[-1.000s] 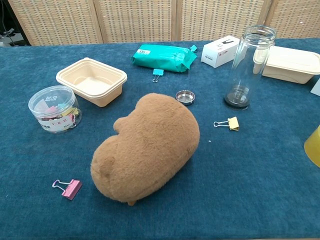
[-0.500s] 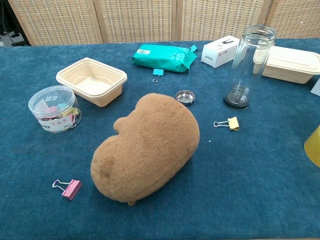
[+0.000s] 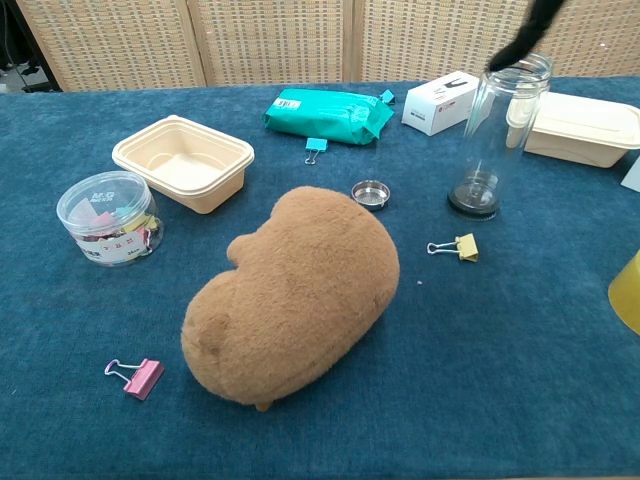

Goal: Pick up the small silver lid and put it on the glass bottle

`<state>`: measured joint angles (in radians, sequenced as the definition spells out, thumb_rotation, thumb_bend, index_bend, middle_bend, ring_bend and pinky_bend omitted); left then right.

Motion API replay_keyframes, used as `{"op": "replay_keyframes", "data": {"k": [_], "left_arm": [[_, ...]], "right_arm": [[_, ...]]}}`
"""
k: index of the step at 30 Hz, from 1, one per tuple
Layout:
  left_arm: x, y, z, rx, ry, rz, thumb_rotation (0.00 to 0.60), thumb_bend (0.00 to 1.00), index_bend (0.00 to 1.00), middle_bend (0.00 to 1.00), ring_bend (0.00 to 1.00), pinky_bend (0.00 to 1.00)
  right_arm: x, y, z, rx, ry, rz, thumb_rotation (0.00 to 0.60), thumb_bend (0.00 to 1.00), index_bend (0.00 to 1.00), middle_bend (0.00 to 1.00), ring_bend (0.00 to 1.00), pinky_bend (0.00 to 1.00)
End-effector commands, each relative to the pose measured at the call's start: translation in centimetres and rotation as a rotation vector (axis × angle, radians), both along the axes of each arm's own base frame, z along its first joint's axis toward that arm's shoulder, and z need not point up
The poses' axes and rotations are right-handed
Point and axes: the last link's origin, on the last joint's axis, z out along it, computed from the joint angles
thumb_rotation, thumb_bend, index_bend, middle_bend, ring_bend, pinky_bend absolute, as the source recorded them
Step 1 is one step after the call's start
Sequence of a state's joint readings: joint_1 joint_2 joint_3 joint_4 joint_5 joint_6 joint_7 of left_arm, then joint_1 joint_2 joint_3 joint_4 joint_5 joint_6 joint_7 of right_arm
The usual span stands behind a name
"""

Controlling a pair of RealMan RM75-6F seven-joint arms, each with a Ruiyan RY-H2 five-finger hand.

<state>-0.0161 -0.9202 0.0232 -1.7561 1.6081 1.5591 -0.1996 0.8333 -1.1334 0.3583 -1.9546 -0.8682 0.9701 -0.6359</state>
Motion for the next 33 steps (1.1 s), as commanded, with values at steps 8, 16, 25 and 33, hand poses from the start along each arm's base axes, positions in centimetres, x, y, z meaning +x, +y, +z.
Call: {"op": "replay_keyframes", "data": {"k": [8, 16, 25, 33], "left_arm": [[-0.5, 0.3, 0.9, 0.01, -0.031, 0.01, 0.6, 0.0, 0.0, 0.0, 0.0, 0.0], [-0.8, 0.7, 1.3, 0.008, -0.051, 0.02, 0.6, 0.0, 0.0, 0.0, 0.0, 0.0], [-0.9, 0.6, 1.8, 0.016, -0.073, 0.018, 0.6, 0.0, 0.0, 0.0, 0.0, 0.0], [-1.0, 0.7, 1.7, 0.015, -0.067, 0.032, 0.6, 0.0, 0.0, 0.0, 0.0, 0.0]], "right_arm": [[1.4, -4.4, -10.1, 0.02, 0.06, -0.108, 0.6, 0.12, 0.23, 0.0, 0.0, 0.0], [1.0, -4.9, -13.5, 0.051, 0.059, -0.126, 0.6, 0.13, 0.32, 0.0, 0.0, 0.0], [-0.1, -6.1, -15.7, 0.073, 0.018, -0.197, 0.6, 0.15, 0.37, 0.0, 0.0, 0.0], [-1.7, -7.4, -17.0, 0.069, -0.006, -0.229, 0.6, 0.22, 0.41, 0.0, 0.0, 0.0]]}}
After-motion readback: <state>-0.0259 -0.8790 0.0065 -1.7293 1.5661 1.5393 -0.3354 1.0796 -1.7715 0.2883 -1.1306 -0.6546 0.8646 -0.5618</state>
